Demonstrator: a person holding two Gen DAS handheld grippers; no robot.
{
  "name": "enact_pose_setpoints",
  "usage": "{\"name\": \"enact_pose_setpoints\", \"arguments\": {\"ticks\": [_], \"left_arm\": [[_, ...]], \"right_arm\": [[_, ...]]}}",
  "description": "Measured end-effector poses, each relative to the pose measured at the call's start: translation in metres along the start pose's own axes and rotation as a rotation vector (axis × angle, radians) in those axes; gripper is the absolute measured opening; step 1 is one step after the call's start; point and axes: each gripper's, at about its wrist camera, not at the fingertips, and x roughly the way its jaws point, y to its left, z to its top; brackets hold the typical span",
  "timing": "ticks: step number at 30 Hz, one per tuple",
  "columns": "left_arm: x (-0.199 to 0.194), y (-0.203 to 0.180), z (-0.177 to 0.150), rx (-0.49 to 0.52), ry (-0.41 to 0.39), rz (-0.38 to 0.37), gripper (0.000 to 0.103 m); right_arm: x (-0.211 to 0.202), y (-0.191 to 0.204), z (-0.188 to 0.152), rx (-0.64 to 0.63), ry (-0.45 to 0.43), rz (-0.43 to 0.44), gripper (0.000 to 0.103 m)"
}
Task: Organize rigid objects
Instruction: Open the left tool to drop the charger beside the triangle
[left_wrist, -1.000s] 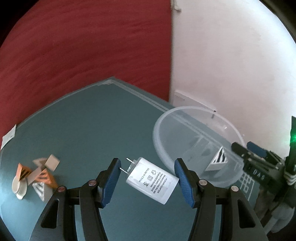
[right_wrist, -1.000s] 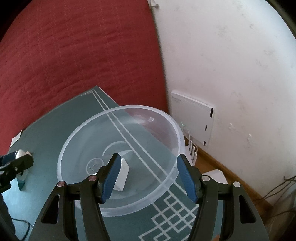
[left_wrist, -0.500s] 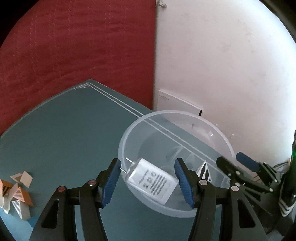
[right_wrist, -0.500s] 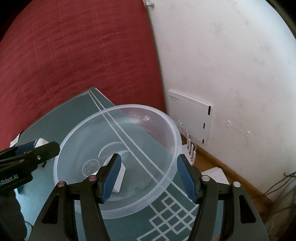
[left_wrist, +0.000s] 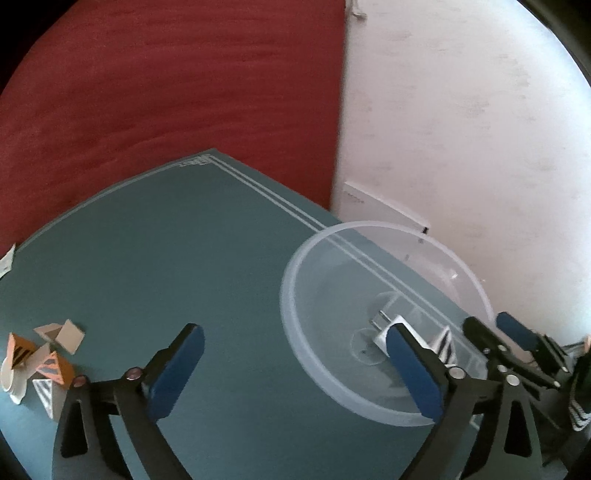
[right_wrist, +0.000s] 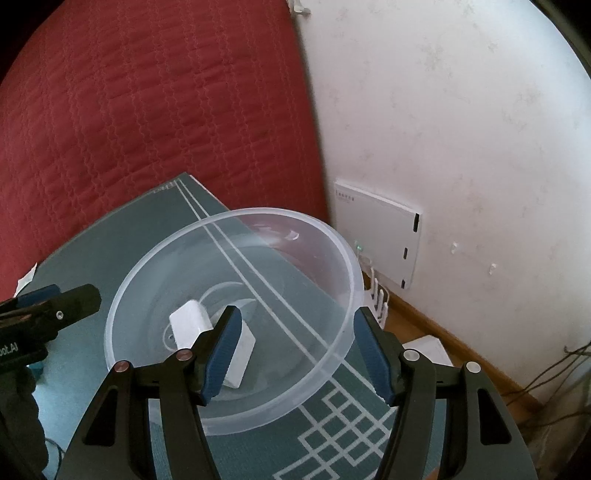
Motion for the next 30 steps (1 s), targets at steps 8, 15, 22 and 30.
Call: {"name": "enact_pose_setpoints", "arguments": {"ticks": [8, 15, 22, 30], "left_arm": [[-0.002, 0.007, -0.009, 0.005, -0.008, 0.094, 0.102], [-0.006, 0.016, -0.018, 0.024, -0.027, 0.173, 0.102], [0.002, 0.031, -0.013, -0.023, -0.022, 0.204, 0.102], [0.007, 0.042, -0.014, -0.069, -0.02, 0.234, 0.102]], "right_arm": [[-0.004, 0.005, -0.003, -0.041, -0.023, -0.008, 0.065], [-0.008, 0.015, -0.006, -0.102, -0.058, -0.01, 0.065], [-0.009, 0.017, -0.009, -0.135, -0.063, 0.007, 0.065], [-0.011, 0.021, -0.012, -0.155, -0.057, 0.032, 0.066]]}}
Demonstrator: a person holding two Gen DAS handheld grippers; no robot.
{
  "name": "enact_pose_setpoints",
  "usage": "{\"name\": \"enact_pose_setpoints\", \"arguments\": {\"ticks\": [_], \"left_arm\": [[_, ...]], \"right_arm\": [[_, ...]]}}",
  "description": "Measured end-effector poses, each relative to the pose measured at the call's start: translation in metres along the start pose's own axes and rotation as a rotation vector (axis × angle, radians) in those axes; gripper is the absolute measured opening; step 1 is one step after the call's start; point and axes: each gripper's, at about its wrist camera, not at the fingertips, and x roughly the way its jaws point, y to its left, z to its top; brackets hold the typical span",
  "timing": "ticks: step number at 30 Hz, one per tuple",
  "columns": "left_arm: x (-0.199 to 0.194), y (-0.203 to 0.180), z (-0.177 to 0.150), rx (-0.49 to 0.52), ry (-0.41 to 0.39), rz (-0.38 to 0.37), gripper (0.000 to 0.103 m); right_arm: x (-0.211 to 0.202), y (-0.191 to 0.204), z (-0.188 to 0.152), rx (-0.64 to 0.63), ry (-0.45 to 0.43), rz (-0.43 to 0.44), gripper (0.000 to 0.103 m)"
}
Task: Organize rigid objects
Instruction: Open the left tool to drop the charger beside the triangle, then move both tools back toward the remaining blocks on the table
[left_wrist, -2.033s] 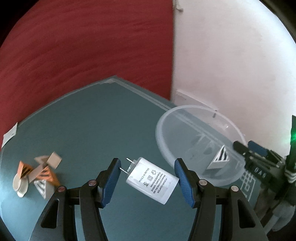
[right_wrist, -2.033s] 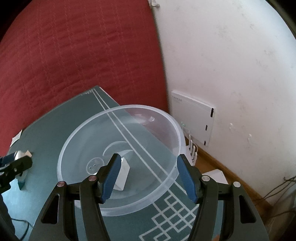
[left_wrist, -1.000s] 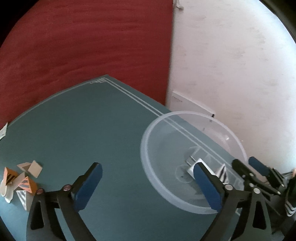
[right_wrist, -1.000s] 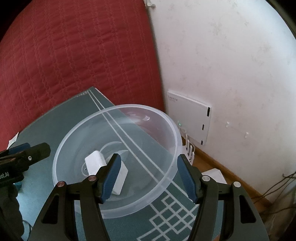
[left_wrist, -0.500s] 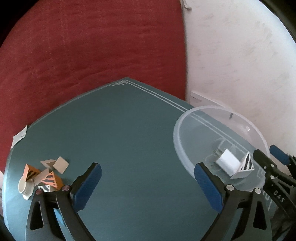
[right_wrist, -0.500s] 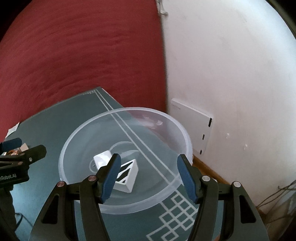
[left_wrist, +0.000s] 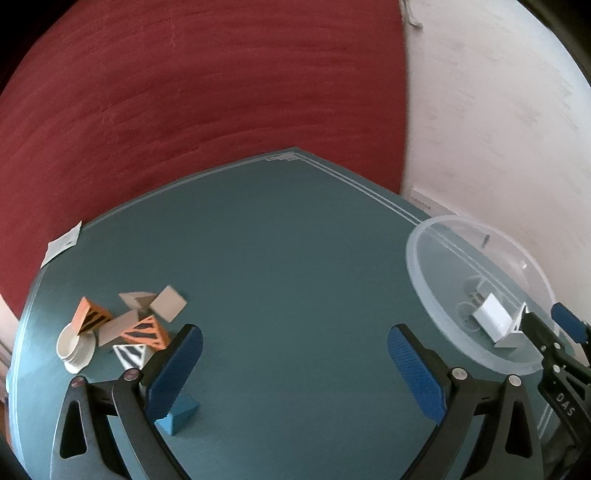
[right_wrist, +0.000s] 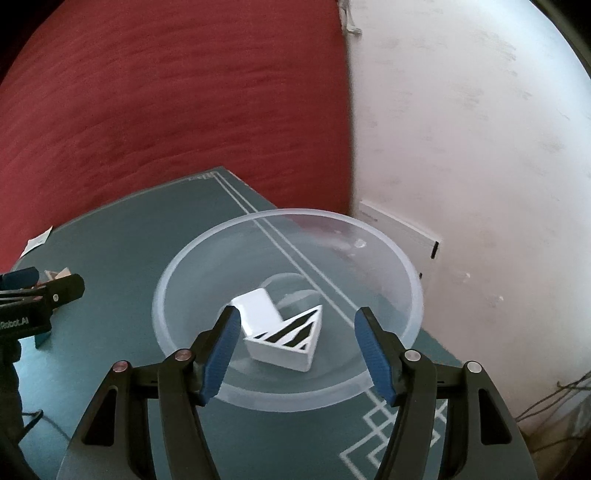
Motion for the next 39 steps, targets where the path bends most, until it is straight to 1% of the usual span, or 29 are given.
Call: {"name": "enact_pose_setpoints", "arguments": {"ticks": [7, 12, 17, 23, 24, 25, 28, 31, 32, 35, 36, 37, 38, 39], "left_arm": [[0.007, 0.016, -0.002, -0.046, 0.015, 0.034, 0.102], [0.014, 0.03, -0.006, -0.078, 0.028, 0.078, 0.102], [0.026, 0.052, -0.013, -0.127, 0.067, 0.139, 0.102], [0.034, 0.067, -0.011, -0.182, 0.078, 0.17, 0.102], [0.035, 0.066, -0.009, -0.185, 0.078, 0.174, 0.102], [0.045, 0.073, 0.0, -0.19, 0.08, 0.177, 0.102], [0.057, 0.07, 0.005, -0.193, 0.092, 0.189, 0.102], [0.062, 0.074, 0.006, -0.2, 0.105, 0.197, 0.102], [0.067, 0.079, 0.01, -0.203, 0.109, 0.192, 0.102], [0.078, 0.077, 0.022, -0.201, 0.115, 0.181, 0.102], [0.075, 0.066, 0.019, -0.195, 0.114, 0.182, 0.102], [0.08, 0.074, 0.022, -0.191, 0.113, 0.181, 0.102], [0.084, 0.07, 0.026, -0.183, 0.113, 0.177, 0.102], [0.087, 0.076, 0.028, -0.179, 0.112, 0.173, 0.102]], "right_arm": [[-0.001, 0.002, -0.002, -0.031, 0.002, 0.048, 0.067], [0.002, -0.002, 0.0, -0.057, 0.013, 0.087, 0.068], [0.003, -0.003, 0.002, -0.08, 0.023, 0.124, 0.069], [0.006, -0.01, 0.004, -0.116, 0.051, 0.175, 0.069], [0.007, -0.01, 0.005, -0.121, 0.054, 0.184, 0.069], [0.007, -0.011, 0.006, -0.127, 0.051, 0.188, 0.071], [0.006, -0.016, 0.006, -0.135, 0.052, 0.209, 0.072], [0.008, -0.012, 0.008, -0.153, 0.042, 0.221, 0.072], [0.008, -0.007, 0.007, -0.158, 0.039, 0.224, 0.072], [0.009, -0.011, 0.009, -0.166, 0.038, 0.243, 0.072], [0.012, -0.003, 0.007, -0.167, 0.039, 0.247, 0.072], [0.013, -0.006, 0.006, -0.168, 0.04, 0.253, 0.072], [0.01, -0.003, 0.004, -0.171, 0.039, 0.256, 0.072], [0.008, -0.007, 0.005, -0.174, 0.037, 0.26, 0.072]]}}
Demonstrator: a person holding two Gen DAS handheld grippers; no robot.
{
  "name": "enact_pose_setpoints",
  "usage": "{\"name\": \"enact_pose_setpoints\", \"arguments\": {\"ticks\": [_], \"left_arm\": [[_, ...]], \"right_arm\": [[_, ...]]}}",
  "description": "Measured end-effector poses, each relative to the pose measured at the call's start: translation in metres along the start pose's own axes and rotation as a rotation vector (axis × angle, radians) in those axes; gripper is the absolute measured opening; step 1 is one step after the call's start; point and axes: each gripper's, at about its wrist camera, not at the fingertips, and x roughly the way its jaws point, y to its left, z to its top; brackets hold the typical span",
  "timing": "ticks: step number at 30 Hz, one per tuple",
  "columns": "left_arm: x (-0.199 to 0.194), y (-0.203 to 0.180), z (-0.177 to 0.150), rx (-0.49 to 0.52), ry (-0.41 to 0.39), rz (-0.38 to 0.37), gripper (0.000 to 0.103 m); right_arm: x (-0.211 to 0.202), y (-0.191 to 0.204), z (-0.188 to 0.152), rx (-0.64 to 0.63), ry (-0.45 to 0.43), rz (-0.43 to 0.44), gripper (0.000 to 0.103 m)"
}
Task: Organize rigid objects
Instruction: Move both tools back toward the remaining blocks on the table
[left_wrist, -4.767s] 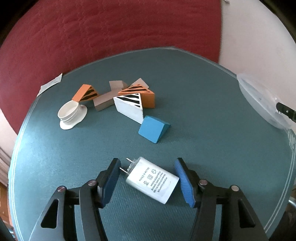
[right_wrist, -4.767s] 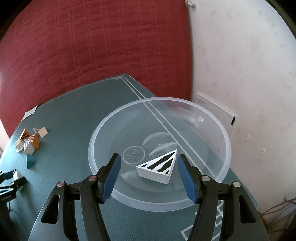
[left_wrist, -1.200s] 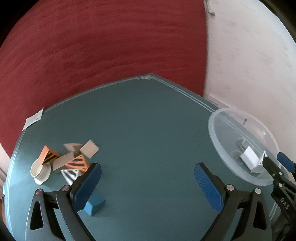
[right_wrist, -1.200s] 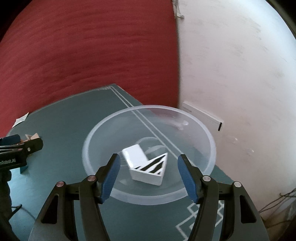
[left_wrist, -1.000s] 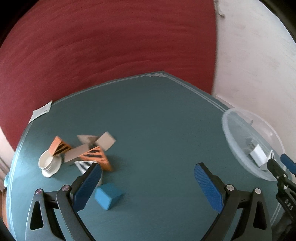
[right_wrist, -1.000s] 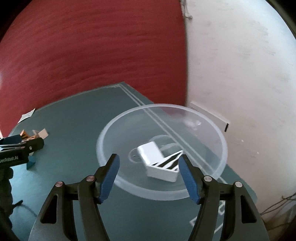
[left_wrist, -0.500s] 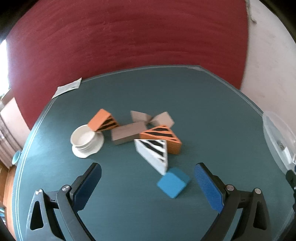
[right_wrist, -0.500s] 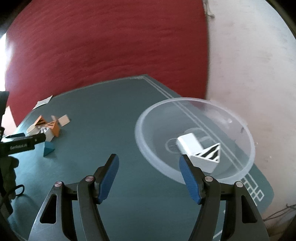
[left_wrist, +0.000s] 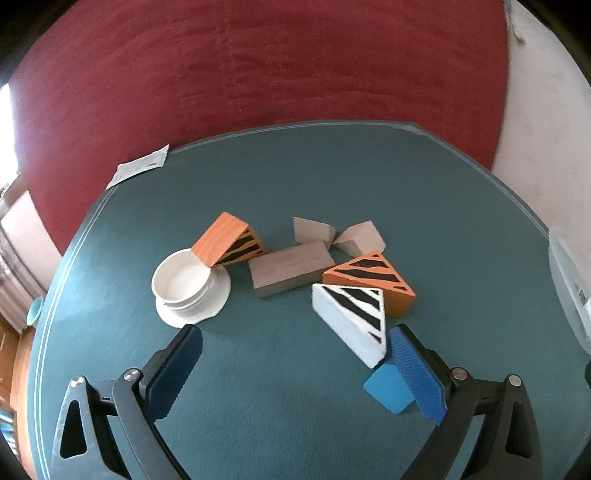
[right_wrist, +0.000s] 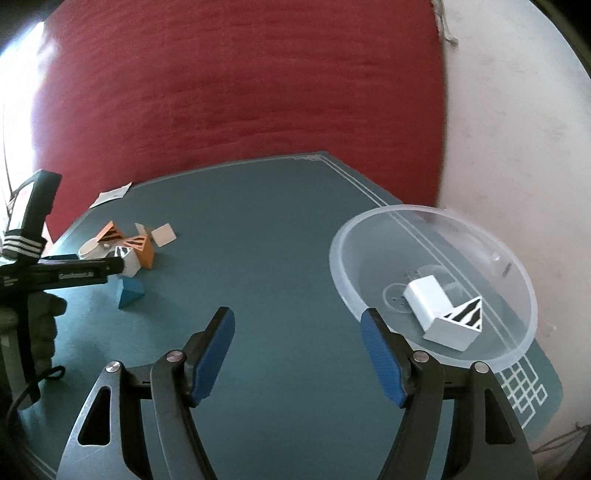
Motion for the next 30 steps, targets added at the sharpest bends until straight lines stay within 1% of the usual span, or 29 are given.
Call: {"name": "enact_pose_setpoints", "arguments": {"ticks": [1, 3, 4, 6, 7, 8, 11, 12, 15, 17, 20, 24, 25, 30], "left_arm": [[0.003, 0.0, 0.003, 0.006, -0.001, -0.002, 0.102], [0.01, -0.007, 0.01, 0.021, -0.008, 0.002, 0.102], [0.019, -0.002, 0.016, 0.025, -0.009, 0.006, 0.102], [0.023, -0.005, 0.013, 0.03, -0.006, 0.016, 0.102], [0.026, -0.002, 0.015, 0.028, -0.004, 0.016, 0.102], [0.028, -0.001, 0.016, 0.026, -0.003, 0.015, 0.102], [0.035, 0.004, 0.02, 0.009, 0.013, 0.01, 0.102], [0.036, 0.005, 0.022, -0.002, 0.02, 0.004, 0.102], [0.032, 0.02, 0.02, -0.028, 0.022, 0.0, 0.102], [0.03, 0.023, 0.019, -0.037, 0.024, -0.001, 0.102], [0.026, 0.028, 0.013, -0.044, 0.02, 0.006, 0.102], [0.022, 0.03, 0.009, -0.052, 0.016, 0.008, 0.102], [0.02, 0.03, 0.004, -0.053, 0.015, 0.008, 0.102], [0.016, 0.029, -0.002, -0.066, 0.03, 0.003, 0.101]], "right_arm": [[0.007, 0.0, 0.006, -0.003, -0.001, 0.002, 0.072], [0.005, 0.001, 0.01, -0.013, -0.007, 0.009, 0.072], [0.006, 0.002, 0.011, -0.017, -0.008, 0.015, 0.072], [0.004, 0.006, 0.012, -0.021, -0.008, 0.026, 0.072], [0.004, 0.01, 0.008, -0.025, -0.007, 0.033, 0.072], [0.005, 0.016, 0.011, -0.028, -0.006, 0.036, 0.072], [0.007, 0.013, 0.008, -0.032, -0.001, 0.048, 0.072], [0.011, 0.019, 0.015, -0.034, 0.002, 0.051, 0.072], [0.01, 0.016, 0.012, -0.037, 0.009, 0.06, 0.072], [0.016, 0.022, 0.019, -0.041, 0.013, 0.066, 0.072], [0.019, 0.022, 0.019, -0.047, 0.018, 0.079, 0.072], [0.019, 0.021, 0.016, -0.048, 0.04, 0.108, 0.072], [0.019, 0.019, 0.02, -0.047, 0.047, 0.114, 0.072], [0.021, 0.013, 0.024, -0.057, 0.068, 0.139, 0.072]]}}
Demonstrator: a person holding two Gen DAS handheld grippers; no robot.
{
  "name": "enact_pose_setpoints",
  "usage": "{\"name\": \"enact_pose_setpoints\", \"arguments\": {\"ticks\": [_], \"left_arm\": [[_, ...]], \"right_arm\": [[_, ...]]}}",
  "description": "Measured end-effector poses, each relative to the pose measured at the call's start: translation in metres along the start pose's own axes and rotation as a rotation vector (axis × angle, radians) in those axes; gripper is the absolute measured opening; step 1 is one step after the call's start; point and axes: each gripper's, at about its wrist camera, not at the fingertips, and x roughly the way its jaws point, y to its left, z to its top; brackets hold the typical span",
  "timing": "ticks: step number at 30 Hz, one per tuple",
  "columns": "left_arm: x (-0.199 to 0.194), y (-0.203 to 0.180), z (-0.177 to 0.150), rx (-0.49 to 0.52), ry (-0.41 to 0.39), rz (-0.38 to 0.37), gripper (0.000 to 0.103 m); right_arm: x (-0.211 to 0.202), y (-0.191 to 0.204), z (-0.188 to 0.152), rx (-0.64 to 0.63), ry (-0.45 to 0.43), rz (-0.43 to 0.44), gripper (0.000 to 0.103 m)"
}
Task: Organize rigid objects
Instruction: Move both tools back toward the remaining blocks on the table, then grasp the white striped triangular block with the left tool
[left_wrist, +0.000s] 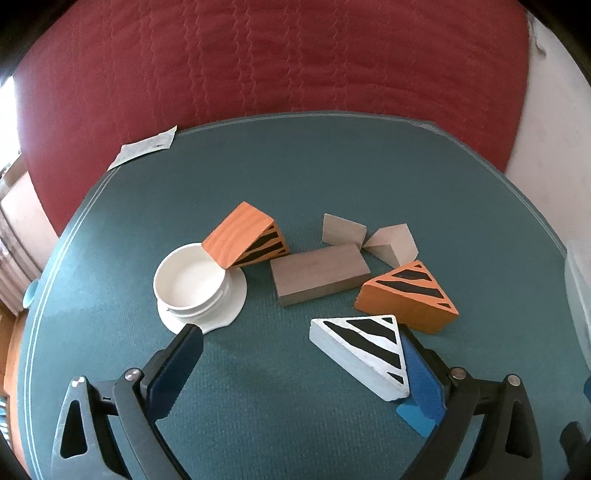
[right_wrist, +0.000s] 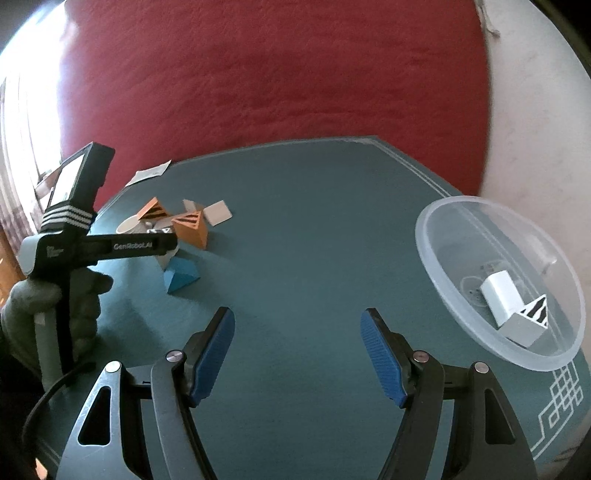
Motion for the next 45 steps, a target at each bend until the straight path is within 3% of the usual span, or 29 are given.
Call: {"name": "enact_pose_setpoints", "arguments": {"ticks": [21, 45], "left_arm": [[-0.032, 0.034, -0.038, -0.077, 0.023, -0.001, 0.102], [-0.061, 0.068, -0.069, -0.166, 0.008, 0.032, 0.102]], "right_arm": [[0.005, 0.019, 0.013, -0.014, 0.028, 0.026, 0.072], [-0.001, 0.052, -0.01, -0.017, 0.038, 0.046, 0.072]]}}
